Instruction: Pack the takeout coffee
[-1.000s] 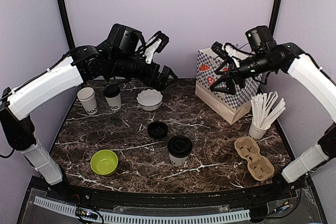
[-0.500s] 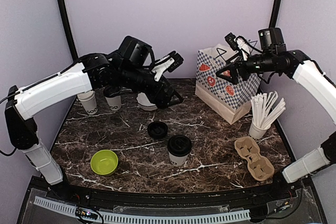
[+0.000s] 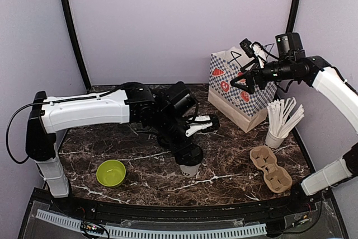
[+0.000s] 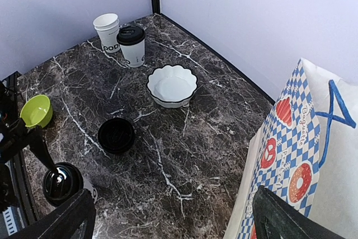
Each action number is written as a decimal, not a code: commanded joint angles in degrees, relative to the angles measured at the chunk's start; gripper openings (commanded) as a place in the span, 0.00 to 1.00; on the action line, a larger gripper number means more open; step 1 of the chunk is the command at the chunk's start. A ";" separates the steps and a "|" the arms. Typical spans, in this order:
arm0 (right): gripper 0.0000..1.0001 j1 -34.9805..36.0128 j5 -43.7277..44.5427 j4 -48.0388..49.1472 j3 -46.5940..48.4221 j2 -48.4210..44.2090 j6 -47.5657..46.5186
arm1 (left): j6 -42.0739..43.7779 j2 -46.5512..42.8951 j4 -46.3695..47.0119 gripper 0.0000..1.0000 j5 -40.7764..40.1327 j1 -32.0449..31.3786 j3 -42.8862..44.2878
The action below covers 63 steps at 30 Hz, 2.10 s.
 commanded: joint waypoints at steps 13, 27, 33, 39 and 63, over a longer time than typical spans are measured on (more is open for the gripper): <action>0.99 -0.62 -2.10 0.27 -1.25 -1.71 -1.29 | 0.18 3.68 -2.03 0.99 -6.28 -0.07 1.30; 0.99 -0.62 -2.54 0.11 -1.79 -1.67 -1.31 | -1.15 5.96 -2.07 0.85 -4.85 0.31 0.91; 0.98 -0.62 -2.80 0.05 -1.75 -1.60 -1.23 | -2.05 6.06 -1.74 0.75 -4.07 0.95 0.65; 0.99 -0.70 -3.01 -0.14 -1.47 -1.43 -1.06 | -3.43 4.55 -2.91 0.66 -4.17 1.23 2.54; 0.99 -1.65 -5.05 -2.77 6.29 4.41 1.59 | -17.14 -19.46 -3.14 0.64 -18.26 40.00 -19.39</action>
